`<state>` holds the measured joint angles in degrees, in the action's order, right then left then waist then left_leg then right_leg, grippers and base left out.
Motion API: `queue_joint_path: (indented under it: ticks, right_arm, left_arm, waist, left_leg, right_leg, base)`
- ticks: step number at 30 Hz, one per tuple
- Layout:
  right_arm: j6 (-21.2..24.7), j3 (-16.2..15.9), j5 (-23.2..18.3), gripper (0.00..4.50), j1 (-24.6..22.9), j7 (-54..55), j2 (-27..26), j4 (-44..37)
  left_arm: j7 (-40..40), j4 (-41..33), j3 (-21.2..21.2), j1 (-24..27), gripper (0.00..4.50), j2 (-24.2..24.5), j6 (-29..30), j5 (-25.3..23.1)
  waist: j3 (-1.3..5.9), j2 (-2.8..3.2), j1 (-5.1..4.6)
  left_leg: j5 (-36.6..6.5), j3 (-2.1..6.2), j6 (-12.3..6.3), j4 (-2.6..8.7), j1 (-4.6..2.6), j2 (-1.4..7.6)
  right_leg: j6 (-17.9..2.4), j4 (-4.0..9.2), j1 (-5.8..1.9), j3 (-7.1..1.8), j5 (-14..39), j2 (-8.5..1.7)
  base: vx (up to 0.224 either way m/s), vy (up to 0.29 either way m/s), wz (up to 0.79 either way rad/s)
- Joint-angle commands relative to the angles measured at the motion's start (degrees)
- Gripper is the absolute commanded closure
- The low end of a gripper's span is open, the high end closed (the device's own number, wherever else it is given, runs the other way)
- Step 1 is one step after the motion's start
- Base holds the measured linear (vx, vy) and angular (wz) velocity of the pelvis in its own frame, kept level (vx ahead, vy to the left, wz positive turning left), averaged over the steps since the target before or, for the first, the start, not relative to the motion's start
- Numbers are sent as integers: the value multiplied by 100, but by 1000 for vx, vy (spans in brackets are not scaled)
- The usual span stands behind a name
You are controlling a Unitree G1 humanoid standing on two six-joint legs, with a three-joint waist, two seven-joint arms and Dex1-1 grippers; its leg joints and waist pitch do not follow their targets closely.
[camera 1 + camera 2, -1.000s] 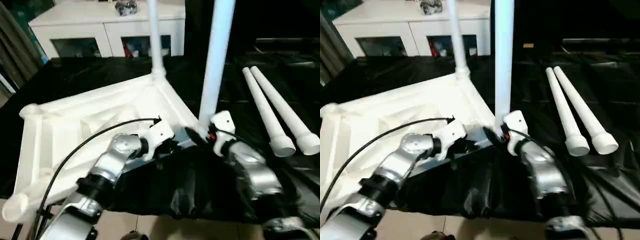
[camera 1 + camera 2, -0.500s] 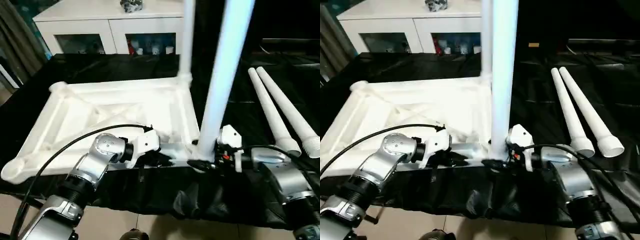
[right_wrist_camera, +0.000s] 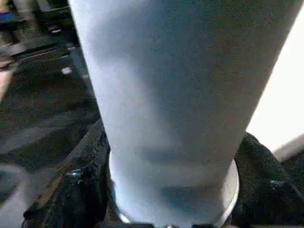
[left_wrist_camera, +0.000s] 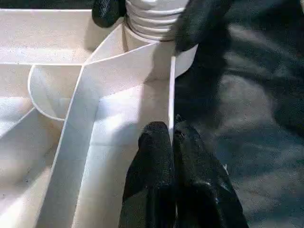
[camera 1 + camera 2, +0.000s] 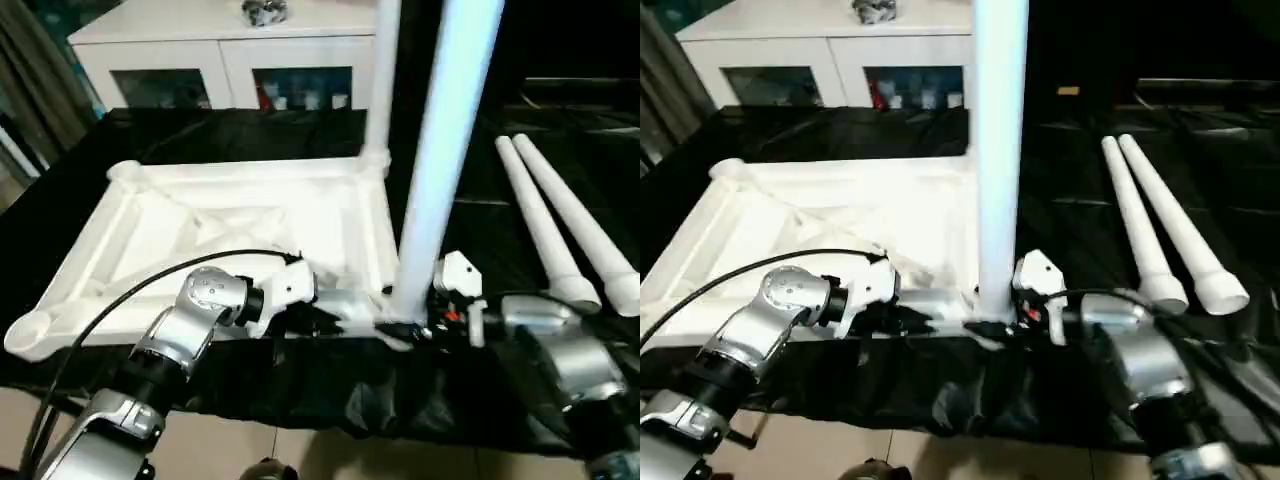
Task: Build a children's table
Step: Rotate leg to tighten
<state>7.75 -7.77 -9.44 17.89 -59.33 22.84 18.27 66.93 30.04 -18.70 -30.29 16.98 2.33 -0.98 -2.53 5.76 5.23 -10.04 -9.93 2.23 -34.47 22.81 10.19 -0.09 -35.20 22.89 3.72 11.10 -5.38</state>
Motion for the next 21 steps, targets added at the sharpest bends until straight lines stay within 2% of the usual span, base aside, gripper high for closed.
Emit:
queue_joint_path:
  ticks: [1,2,3,4,6,7,8,9,11,12,13,14,15,17,19,21]
  right_arm:
    - [-16,-215,184,175,-64,884,-650,191]
    - [-16,-215,184,175,-64,884,-650,191]
    - [17,-140,242,175,-49,1265,-822,291]
    - [16,-44,291,176,-17,1749,-1084,413]
    - [86,130,400,176,94,2722,-1630,633]
    - [72,136,419,176,105,2787,-1668,650]
    - [48,147,451,176,125,2900,-1732,679]
    - [0,212,601,176,294,3545,-2024,896]
    - [-50,239,678,176,358,3788,-2121,963]
    - [-100,280,675,141,401,3888,-2191,1003]
    - [-156,326,684,141,424,3952,-2248,1032]
    - [-184,386,624,106,445,3919,-2293,1015]
    - [-190,453,530,106,453,3820,-2340,967]
    - [-198,481,453,94,442,3662,-2326,872]
    - [-273,438,525,63,441,3633,-2218,838]
    - [-433,366,645,63,453,3513,-1979,854]
  left_arm:
    - [-836,157,-22,-170,450,-479,189,-136]
    - [-836,157,-22,-170,450,-479,189,-136]
    - [-1016,207,-31,-188,450,-603,225,-169]
    - [-1237,243,-41,-212,450,-801,309,-191]
    - [-1767,358,-67,-309,450,-1206,464,-314]
    - [-1799,372,-70,-319,450,-1232,470,-327]
    - [-1854,397,-75,-337,450,-1278,480,-348]
    - [-2186,538,-124,-439,450,-1455,472,-510]
    - [-2270,566,-152,-470,450,-1498,458,-567]
    - [-2321,572,-173,-488,450,-1517,438,-611]
    - [-2357,582,-175,-500,450,-1540,426,-652]
    - [-2325,569,-188,-514,450,-1529,419,-680]
    - [-2314,558,-190,-530,450,-1499,400,-731]
    - [-2226,526,-192,-538,450,-1417,309,-752]
    - [-2064,464,-156,-506,450,-1338,191,-682]
    - [-1807,367,-99,-431,450,-1200,140,-560]
  waist:
    - [344,-171,-8]
    - [339,-167,-24]
    - [298,-146,-68]
    - [288,-152,-73]
    - [263,-118,-106]
    - [248,-141,-137]
    - [251,-157,-145]
    - [233,-128,-189]
    - [226,-128,-228]
    - [242,-117,-228]
    - [251,-109,-236]
    - [260,-111,-236]
    - [285,-98,-222]
    - [285,-95,-221]
    - [298,-96,-214]
    - [316,-110,-203]
  left_leg:
    - [-1403,78,-349,429,-110,260]
    - [-1410,80,-308,437,-106,260]
    - [-1732,103,-143,487,-139,251]
    - [-1861,116,-88,498,-152,246]
    - [-2218,126,61,526,-226,241]
    - [-2383,136,127,529,-257,228]
    - [-2427,145,130,529,-255,217]
    - [-2522,156,125,544,-252,212]
    - [-2685,176,160,543,-276,187]
    - [-2694,187,155,544,-279,190]
    - [-2655,195,121,567,-254,197]
    - [-2614,190,102,579,-241,204]
    - [-2456,183,42,606,-227,227]
    - [-2399,178,15,618,-200,239]
    - [-2340,157,2,608,-205,239]
    - [-2156,141,-65,585,-176,232]
  right_leg:
    - [-1258,481,-254,-204,1476,-331]
    - [-1215,481,-244,-212,1580,-333]
    - [-1057,546,-229,-198,2188,-345]
    - [-992,568,-232,-191,2378,-345]
    - [-879,622,-183,-204,2741,-345]
    - [-796,662,-159,-204,2963,-346]
    - [-746,669,-176,-195,3046,-348]
    - [-644,708,-144,-201,3216,-351]
    - [-517,749,-140,-172,3488,-348]
    - [-498,746,-149,-173,3478,-360]
    - [-479,750,-179,-166,3350,-353]
    - [-488,748,-186,-173,3236,-354]
    - [-593,729,-199,-190,2782,-344]
    - [-730,688,-212,-194,2412,-334]
    - [-843,666,-210,-208,2171,-339]
    - [-925,641,-248,-213,1975,-357]
  base:
    - [0,0,0]
    - [0,0,0]
    - [0,0,0]
    - [0,0,0]
    - [0,0,0]
    - [0,0,0]
    - [0,0,0]
    - [0,0,0]
    - [0,0,0]
    - [0,0,0]
    - [0,0,0]
    - [0,0,0]
    - [0,0,0]
    - [0,0,0]
    - [0,0,0]
    - [0,0,0]
